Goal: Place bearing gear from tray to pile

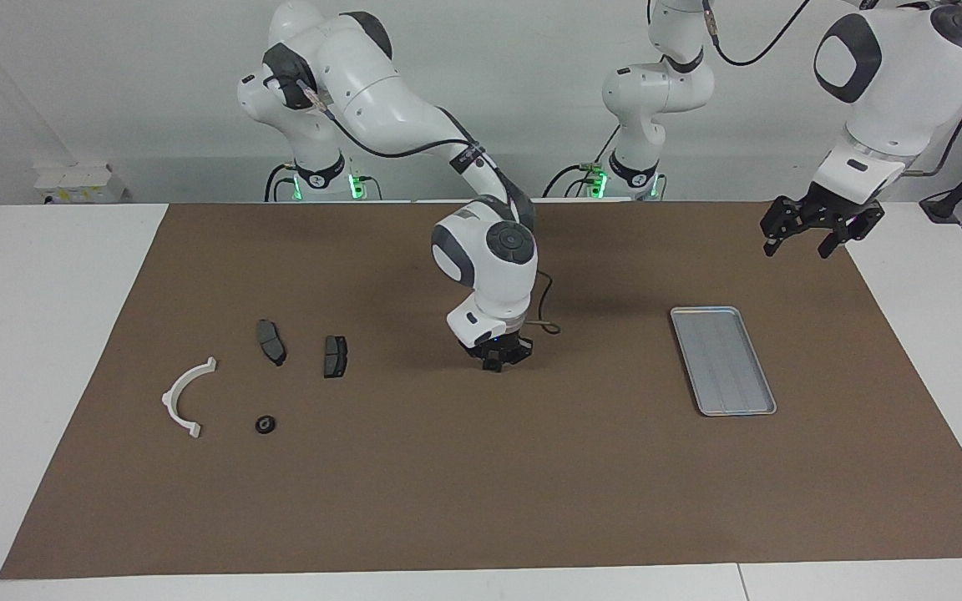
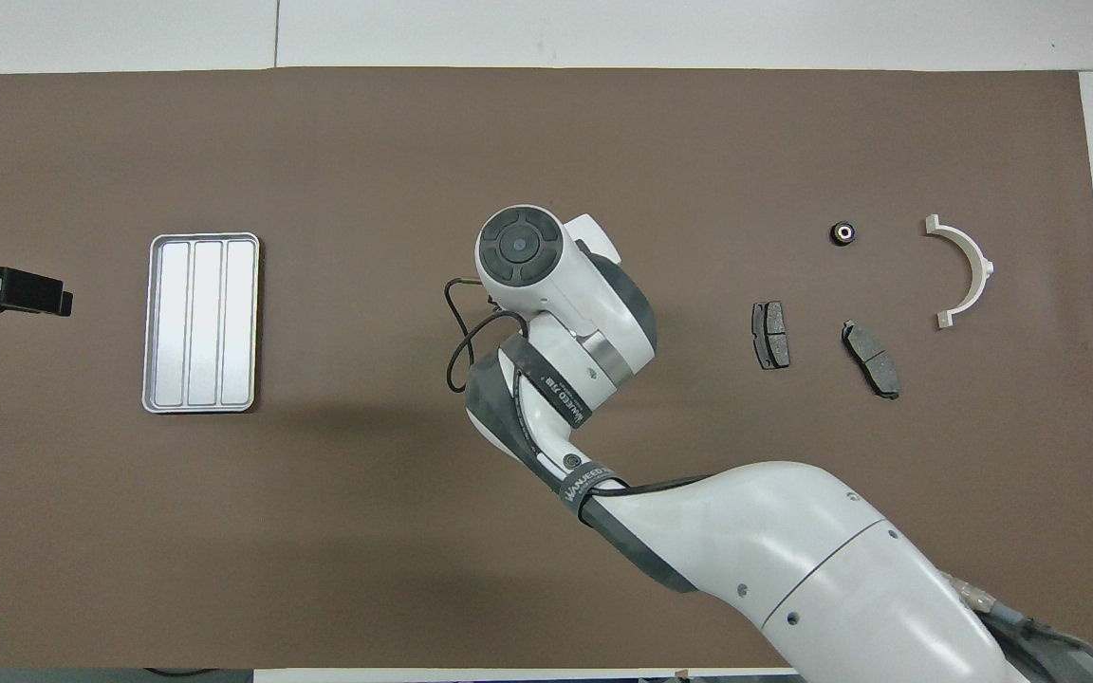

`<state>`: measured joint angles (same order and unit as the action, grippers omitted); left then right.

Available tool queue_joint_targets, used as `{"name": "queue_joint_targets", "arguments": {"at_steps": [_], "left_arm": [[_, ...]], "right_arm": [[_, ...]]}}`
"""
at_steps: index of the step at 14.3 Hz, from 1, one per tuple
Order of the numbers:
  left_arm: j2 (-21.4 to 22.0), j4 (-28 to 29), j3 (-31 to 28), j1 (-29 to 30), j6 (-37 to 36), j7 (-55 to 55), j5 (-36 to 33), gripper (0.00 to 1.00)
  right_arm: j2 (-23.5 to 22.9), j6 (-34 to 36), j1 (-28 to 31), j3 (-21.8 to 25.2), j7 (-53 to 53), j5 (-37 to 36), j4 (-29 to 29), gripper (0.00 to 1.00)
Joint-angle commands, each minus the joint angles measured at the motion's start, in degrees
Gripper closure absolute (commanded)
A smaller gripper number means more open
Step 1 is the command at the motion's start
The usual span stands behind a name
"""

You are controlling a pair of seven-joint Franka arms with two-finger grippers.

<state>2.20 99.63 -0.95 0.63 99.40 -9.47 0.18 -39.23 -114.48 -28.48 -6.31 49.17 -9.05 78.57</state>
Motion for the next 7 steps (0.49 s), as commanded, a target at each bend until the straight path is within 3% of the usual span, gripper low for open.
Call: {"name": "queue_joint_targets", "arguments": {"at_steps": [1,5,7], "left_arm": [[1.5,1.4,-2.5,-2.5,0.4,0.1,0.4,0.05],[1.2,1.2,-4.4,-4.0,0.7,0.1,0.0,0.05],[1.1,1.0,-4.8,-4.1,0.6,0.0,0.0,0.05]], "right_arm": [[-0.3,10.4,7.0,-1.2,-13.2,-0.1,-8.8,1.00],[1.3,8.7,17.5,-1.2,-35.8,-0.5,-6.9,1.00],[2.7,1.6,21.3,-1.2,-42.3,-0.7,-0.5,1.00]]}}
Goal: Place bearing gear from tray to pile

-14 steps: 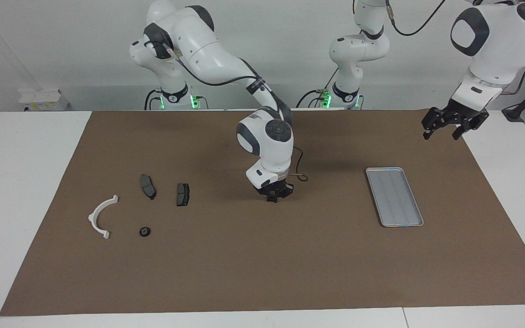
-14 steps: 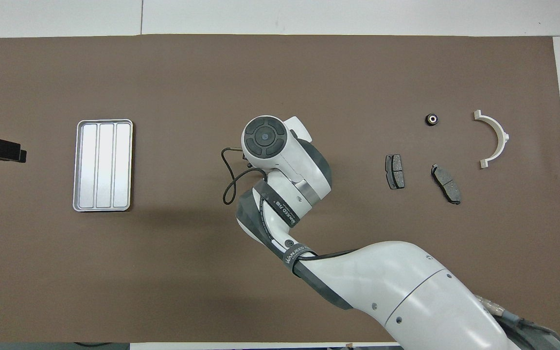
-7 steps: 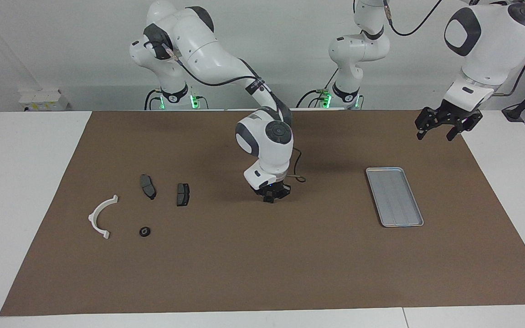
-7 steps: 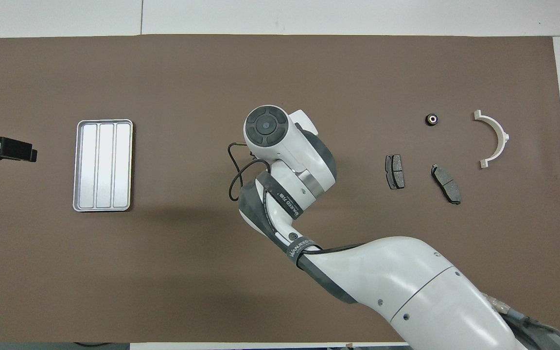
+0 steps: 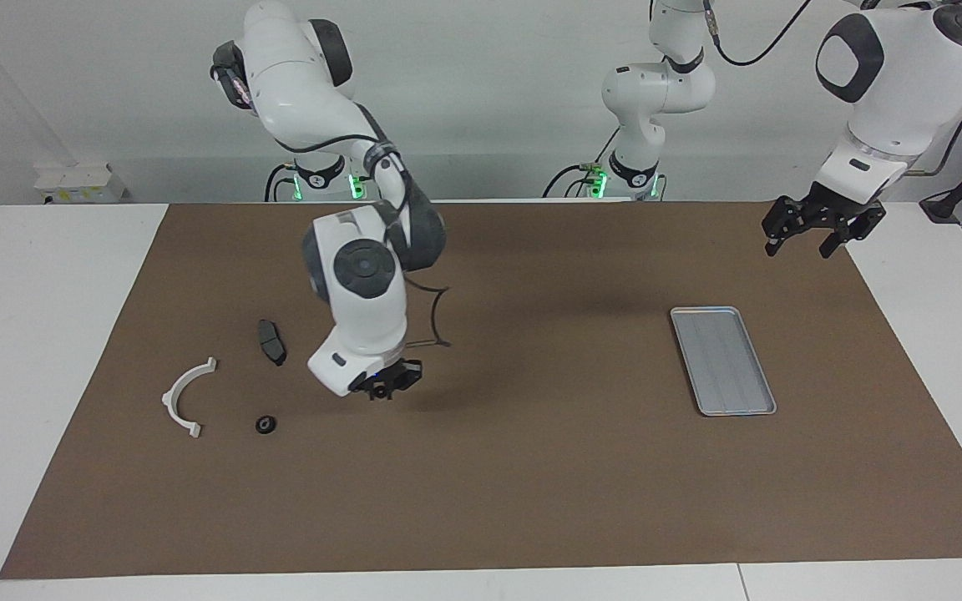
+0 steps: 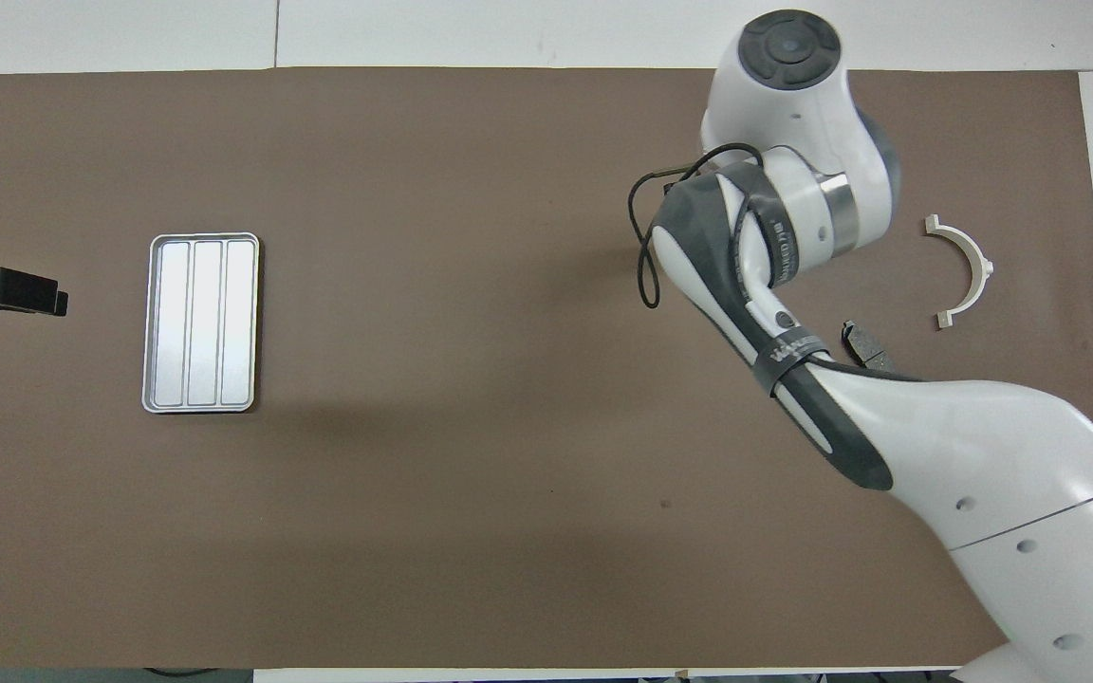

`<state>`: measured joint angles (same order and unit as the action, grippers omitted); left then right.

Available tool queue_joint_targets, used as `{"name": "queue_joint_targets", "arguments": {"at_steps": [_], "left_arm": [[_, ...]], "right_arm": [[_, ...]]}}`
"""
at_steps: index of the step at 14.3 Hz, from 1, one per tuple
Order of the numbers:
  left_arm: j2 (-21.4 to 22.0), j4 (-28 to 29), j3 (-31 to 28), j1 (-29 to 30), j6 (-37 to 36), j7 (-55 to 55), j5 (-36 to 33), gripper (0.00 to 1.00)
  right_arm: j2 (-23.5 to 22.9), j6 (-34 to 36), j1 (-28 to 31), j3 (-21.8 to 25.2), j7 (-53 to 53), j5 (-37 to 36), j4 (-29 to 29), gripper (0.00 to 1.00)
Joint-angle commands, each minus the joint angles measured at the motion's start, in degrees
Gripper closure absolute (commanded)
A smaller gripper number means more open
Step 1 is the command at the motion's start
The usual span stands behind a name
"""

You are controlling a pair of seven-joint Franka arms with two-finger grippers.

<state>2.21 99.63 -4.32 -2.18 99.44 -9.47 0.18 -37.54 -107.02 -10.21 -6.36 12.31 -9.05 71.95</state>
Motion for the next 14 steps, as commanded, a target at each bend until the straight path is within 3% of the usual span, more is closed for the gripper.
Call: {"name": "queue_joint_targets", "arguments": {"at_steps": [1,4,10,11,12,14], "left_arm": [[1.1,0.9,-1.4,-1.3,0.5,0.0,0.1,0.05],[0.2,0.5,-1.4,-0.5,0.4,-0.1,0.0,0.05],[0.3,0.3,-1.2,-0.2,-0.7,-0.1,0.0,0.04],[0.3,0.3,-1.2,-0.2,-0.8,-0.1,0.1,0.04],[0.3,0.2,-1.2,-0.2,-0.8,-0.1,0.2,0.04],[0.2,-0.1,-1.2,-0.1,-0.9,-0.3,0.3,0.03]], "right_arm": [[1.9,-10.4,4.8,-1.2,-8.0,-0.7,10.3,1.00],[2.1,-22.4,8.2,-1.1,-12.4,-0.7,18.5,1.00],[1.4,-24.1,7.8,-1.1,-11.9,-0.7,19.3,1.00],[1.4,-24.1,8.0,-1.1,-11.8,-0.7,19.4,0.40],[1.5,-23.9,8.0,-1.1,-11.8,-0.7,19.3,0.00],[2.3,-22.6,7.9,-1.1,-11.9,-0.7,19.3,0.00]]}}
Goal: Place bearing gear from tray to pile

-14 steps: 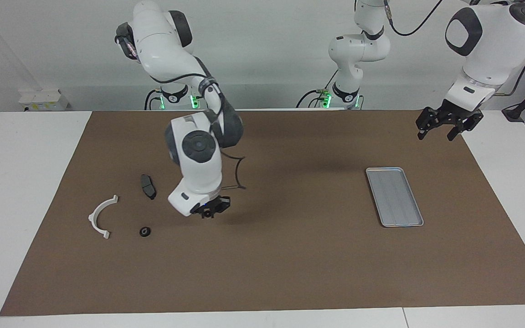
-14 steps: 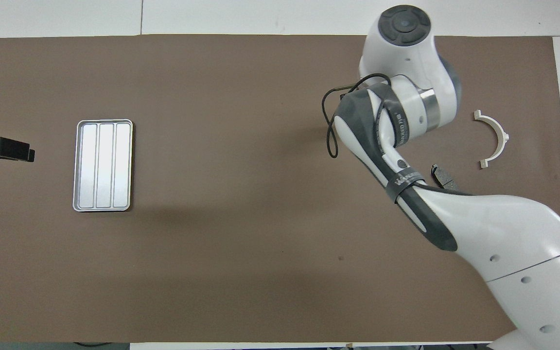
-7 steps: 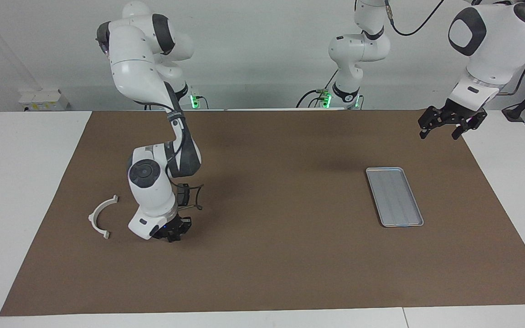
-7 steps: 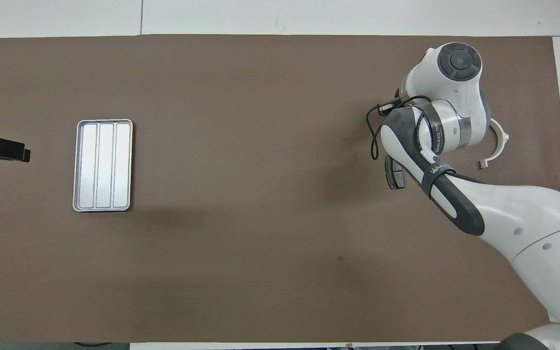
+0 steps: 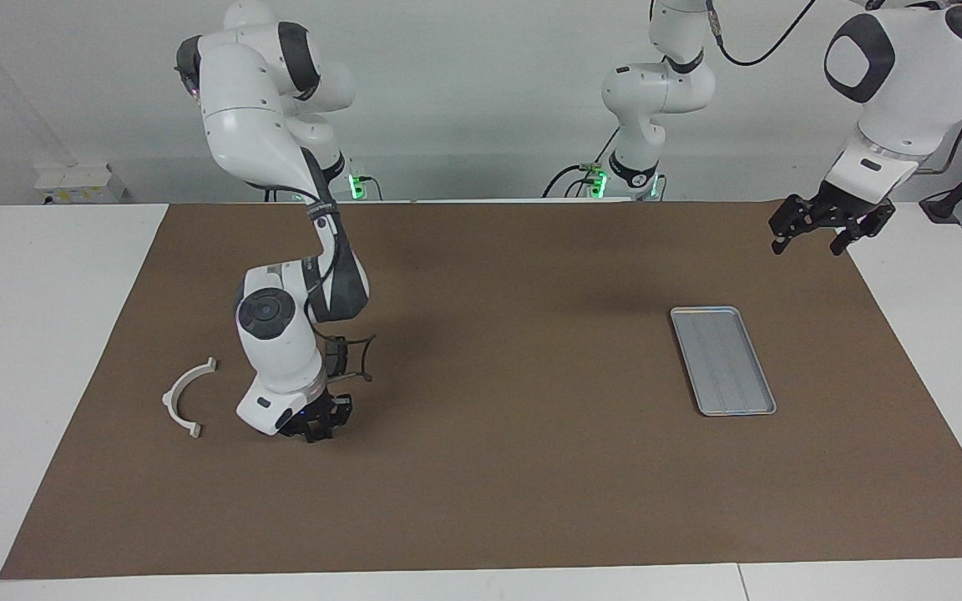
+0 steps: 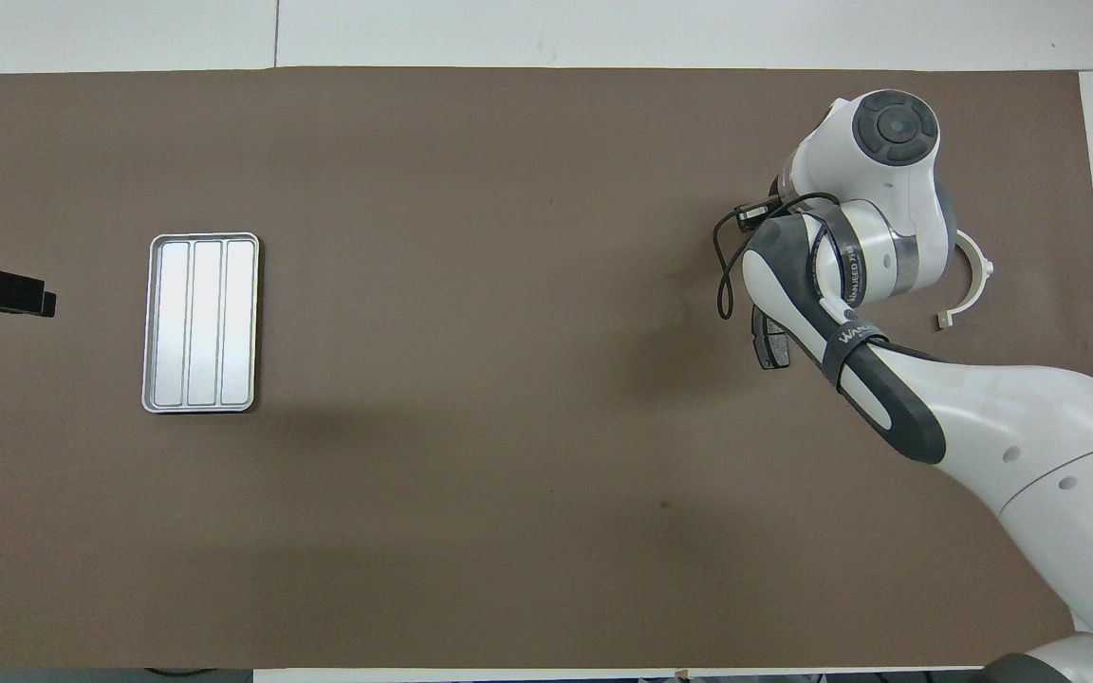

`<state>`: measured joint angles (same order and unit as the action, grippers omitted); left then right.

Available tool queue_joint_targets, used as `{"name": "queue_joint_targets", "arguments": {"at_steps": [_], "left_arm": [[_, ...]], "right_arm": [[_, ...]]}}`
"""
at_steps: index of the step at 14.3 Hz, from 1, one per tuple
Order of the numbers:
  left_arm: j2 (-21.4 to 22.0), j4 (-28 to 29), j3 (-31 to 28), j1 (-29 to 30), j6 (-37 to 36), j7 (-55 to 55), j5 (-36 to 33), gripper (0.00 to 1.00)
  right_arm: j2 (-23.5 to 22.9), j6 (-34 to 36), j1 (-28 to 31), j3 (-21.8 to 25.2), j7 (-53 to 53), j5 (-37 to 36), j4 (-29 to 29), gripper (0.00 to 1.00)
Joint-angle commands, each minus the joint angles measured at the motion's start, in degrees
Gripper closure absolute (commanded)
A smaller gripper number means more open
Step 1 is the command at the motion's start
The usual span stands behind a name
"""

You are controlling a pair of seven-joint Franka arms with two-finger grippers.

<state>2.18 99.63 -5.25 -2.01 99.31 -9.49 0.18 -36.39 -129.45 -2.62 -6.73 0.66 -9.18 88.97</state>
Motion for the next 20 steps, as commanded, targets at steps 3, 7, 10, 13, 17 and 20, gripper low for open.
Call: {"name": "queue_joint_targets", "arguments": {"at_steps": [3,7,10,13,17,20], "left_arm": [[-0.2,-1.4,-0.3,-0.9,-1.0,-0.3,0.3,0.03],[-0.3,-1.5,0.2,-1.1,-1.0,-0.4,0.6,0.02],[-0.4,-1.7,0.2,-1.4,-1.3,-0.4,0.8,0.00],[-0.4,-1.7,0.3,-2.1,-1.7,-0.4,0.8,0.00],[-0.4,-1.7,0.2,-2.2,-1.8,-0.4,1.5,0.00],[-0.3,-1.6,0.2,-2.1,-1.8,-0.4,1.5,0.00]], "right_arm": [[3.9,3.3,0.3,-0.7,-0.2,-0.5,1.9,0.00],[6.4,6.1,0.9,-0.7,-0.1,0.1,1.9,0.00],[7.4,6.7,1.7,-0.7,-0.2,0.0,2.1,0.00],[8.4,7.5,2.9,-0.8,-0.8,0.0,2.1,0.00],[15.5,10.4,3.3,-0.7,-0.8,0.8,5.5,0.00],[23.2,21.4,3.6,0.4,-0.6,8.5,6.4,0.00]]}}
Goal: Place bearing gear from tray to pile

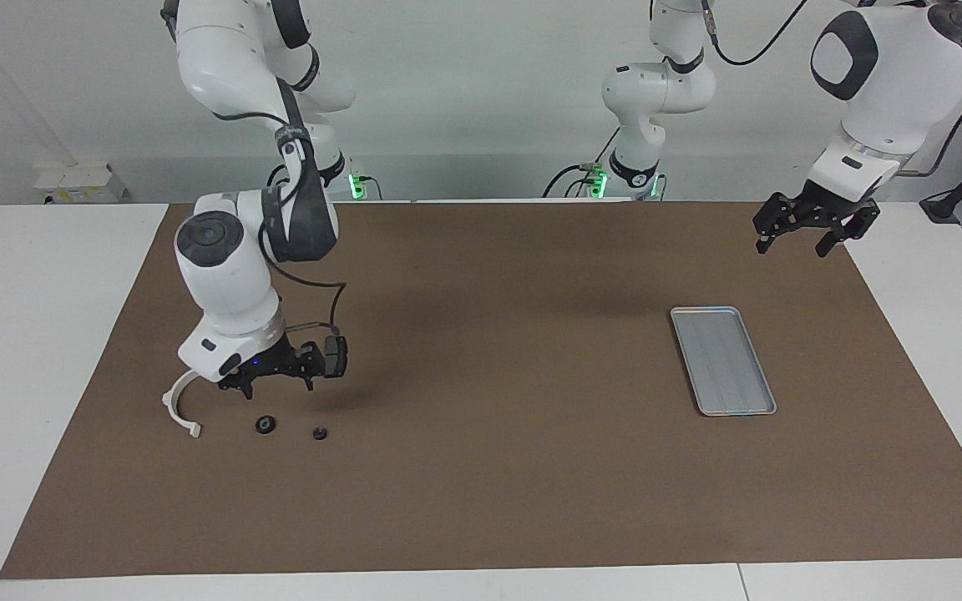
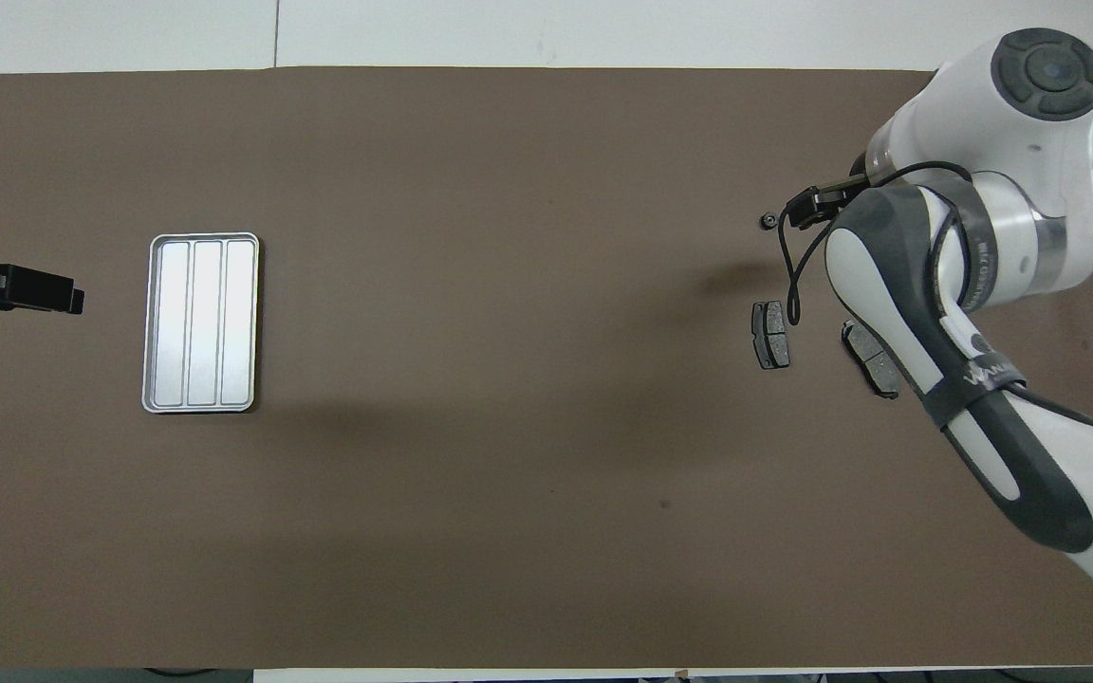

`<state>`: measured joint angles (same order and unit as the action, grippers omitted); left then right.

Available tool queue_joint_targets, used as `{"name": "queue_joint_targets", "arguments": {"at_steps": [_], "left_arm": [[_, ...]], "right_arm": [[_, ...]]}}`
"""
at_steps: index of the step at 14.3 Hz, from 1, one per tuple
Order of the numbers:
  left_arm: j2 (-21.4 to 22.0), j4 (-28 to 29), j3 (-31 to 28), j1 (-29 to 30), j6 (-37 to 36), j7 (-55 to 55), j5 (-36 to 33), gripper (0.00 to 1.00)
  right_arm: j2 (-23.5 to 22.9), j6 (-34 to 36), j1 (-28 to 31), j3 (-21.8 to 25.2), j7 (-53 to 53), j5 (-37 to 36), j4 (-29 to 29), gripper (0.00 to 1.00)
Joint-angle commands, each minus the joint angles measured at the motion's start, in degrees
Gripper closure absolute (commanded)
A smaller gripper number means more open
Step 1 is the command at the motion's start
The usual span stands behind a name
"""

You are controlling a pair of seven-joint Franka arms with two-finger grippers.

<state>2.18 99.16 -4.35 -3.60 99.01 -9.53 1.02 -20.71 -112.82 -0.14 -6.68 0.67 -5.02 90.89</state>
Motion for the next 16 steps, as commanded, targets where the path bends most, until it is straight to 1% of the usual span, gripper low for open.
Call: {"name": "queue_joint_targets", "arguments": {"at_steps": [1,4,6,8,10,12,16], "left_arm": [[-0.3,-1.2,-0.7,-0.5,-1.4,-0.4,0.7,0.00],[-0.3,-1.1,-0.7,-0.5,-1.3,-0.4,0.7,0.00],[-0.3,-1.1,-0.7,-0.6,-1.1,-0.5,0.7,0.00],[-0.3,-1.1,-0.7,-0.6,-1.1,-0.5,0.7,0.00],[-0.3,-1.2,-0.7,-0.5,-1.3,-0.7,0.7,0.00],[-0.3,-1.2,-0.7,-0.5,-1.3,-0.7,0.7,0.00],[-0.3,-1.2,-0.7,-0.5,-1.3,-0.7,0.7,0.00]], "right_arm": [[10.2,7.9,1.5,1.0,-0.3,6.4,4.9,0.00],[18.1,15.6,1.6,1.1,0.5,7.3,5.8,0.00],[22.3,20.9,1.6,1.1,0.7,7.0,5.7,0.00],[25.4,25.1,1.4,1.2,1.0,6.6,5.5,0.00],[27.4,28.3,1.1,1.2,2.3,6.5,5.4,0.00],[27.8,30.0,0.4,1.3,3.1,6.5,5.2,0.00],[27.6,27.7,0.2,1.4,3.2,6.3,5.6,0.00]]}}
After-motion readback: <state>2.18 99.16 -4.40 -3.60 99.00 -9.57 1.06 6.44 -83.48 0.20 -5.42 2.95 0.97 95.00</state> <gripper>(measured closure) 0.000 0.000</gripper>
